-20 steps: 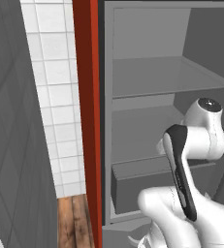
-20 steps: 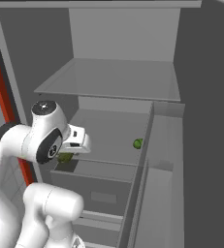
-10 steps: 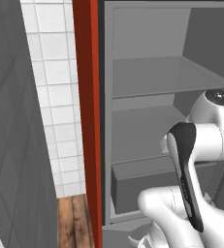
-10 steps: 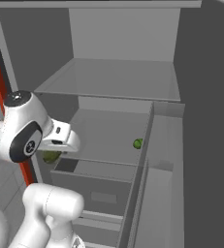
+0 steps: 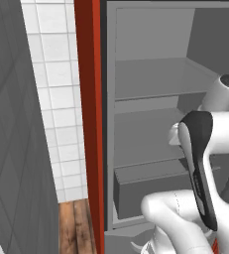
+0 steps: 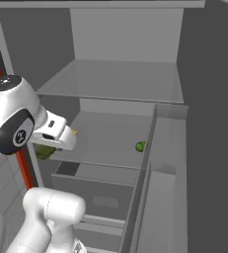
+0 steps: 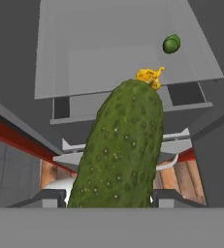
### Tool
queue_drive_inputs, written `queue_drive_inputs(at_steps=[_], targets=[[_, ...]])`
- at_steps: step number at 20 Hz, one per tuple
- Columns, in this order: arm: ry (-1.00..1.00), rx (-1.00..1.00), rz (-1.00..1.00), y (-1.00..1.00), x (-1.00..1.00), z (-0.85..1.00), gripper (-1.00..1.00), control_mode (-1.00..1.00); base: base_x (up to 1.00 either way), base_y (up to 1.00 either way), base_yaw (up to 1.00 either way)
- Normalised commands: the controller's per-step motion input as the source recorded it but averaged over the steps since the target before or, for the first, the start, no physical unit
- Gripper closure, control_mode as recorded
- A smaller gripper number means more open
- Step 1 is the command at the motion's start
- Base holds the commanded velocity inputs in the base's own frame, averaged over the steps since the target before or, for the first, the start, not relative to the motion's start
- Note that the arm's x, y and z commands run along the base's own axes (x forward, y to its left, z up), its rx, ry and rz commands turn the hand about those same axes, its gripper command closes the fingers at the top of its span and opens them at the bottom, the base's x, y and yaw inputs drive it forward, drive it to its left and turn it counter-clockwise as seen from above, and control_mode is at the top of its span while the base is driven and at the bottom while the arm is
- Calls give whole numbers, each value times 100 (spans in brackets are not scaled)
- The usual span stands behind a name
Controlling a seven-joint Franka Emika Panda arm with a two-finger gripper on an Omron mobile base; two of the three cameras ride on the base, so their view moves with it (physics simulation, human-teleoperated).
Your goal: Gather the cucumber and avocado from the fridge and place them on a tray on the dining counter. Then gather the fishs from the fridge and place them on the other tray.
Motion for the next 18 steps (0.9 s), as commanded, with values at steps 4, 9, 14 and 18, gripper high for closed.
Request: queue_drive_inputs(at_steps=[4, 9, 14, 18], targets=[[0, 2, 0, 4, -17, 15, 100, -100, 0, 0, 0], [0, 0, 0, -1, -20, 0, 100, -100, 0, 0, 0], [0, -4, 0, -1, -49, 0, 100, -100, 0, 0, 0], [0, 0, 0, 0, -5, 0, 100, -100, 0, 0, 0]])
